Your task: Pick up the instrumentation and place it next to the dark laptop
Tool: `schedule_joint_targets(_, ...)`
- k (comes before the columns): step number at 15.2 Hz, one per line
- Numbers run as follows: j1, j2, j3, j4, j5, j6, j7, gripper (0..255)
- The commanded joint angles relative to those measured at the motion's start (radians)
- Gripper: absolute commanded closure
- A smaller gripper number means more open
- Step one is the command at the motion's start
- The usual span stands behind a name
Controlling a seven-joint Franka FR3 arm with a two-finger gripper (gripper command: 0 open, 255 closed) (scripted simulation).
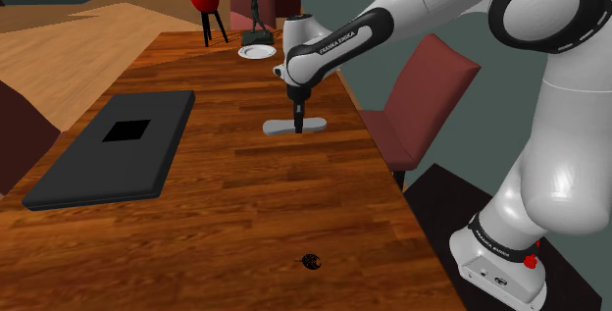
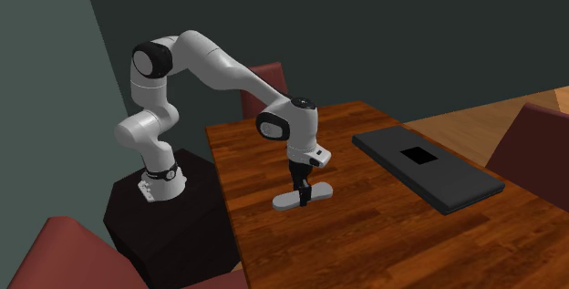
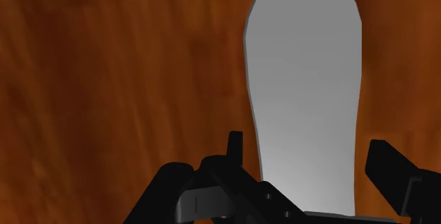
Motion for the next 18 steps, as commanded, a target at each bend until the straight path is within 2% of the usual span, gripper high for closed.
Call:
schedule_joint_targets(1, 0.0, 0.0, 0.0, 0.0, 0.0, 0.0, 0.0, 255)
schedule_joint_targets(7, 0.0, 0.0, 0.0, 0.0, 0.0, 0.0, 0.0, 255)
schedule_joint_targets(18, 0.0, -0.066, 0.0, 0.063, 0.001, -0.128, -0.001, 255)
